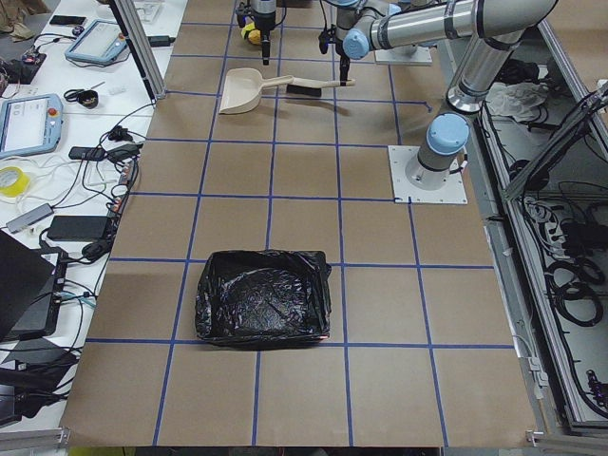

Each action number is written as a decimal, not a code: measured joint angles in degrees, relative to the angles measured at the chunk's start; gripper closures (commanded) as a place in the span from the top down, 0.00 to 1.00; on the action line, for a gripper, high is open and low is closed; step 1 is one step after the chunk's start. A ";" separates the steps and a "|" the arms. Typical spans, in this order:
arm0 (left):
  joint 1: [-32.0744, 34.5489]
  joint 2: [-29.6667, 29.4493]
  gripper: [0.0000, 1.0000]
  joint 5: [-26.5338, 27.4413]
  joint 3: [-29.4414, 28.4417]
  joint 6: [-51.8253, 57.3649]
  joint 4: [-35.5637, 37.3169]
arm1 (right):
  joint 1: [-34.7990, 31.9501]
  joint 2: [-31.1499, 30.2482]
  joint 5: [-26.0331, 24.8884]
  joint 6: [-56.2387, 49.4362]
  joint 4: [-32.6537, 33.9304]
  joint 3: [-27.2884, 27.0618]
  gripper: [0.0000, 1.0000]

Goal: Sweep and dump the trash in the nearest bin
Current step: 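Reach the right gripper to the dustpan handle while the left reaches the brush, then close both grippers on the dustpan and brush handles and lift them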

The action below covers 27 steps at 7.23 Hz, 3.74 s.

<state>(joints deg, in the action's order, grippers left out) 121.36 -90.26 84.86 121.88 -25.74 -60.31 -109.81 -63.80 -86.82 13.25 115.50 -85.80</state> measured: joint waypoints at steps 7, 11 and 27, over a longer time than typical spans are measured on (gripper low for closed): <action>5.17 -7.14 0.76 0.27 0.36 -4.75 8.96 | -1.40 1.51 -1.68 0.28 0.58 -4.79 0.87; 5.21 -8.20 0.16 0.05 1.16 -4.95 10.50 | -1.52 2.55 -1.43 0.96 0.69 -4.95 0.74; 4.48 -2.38 0.00 7.86 -0.93 -11.00 -0.20 | -1.99 2.89 -0.52 7.43 1.33 -4.68 0.14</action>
<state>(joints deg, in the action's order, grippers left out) 125.84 -92.64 92.72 120.95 -36.74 -60.50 -111.80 -60.91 -87.34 20.68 116.83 -90.47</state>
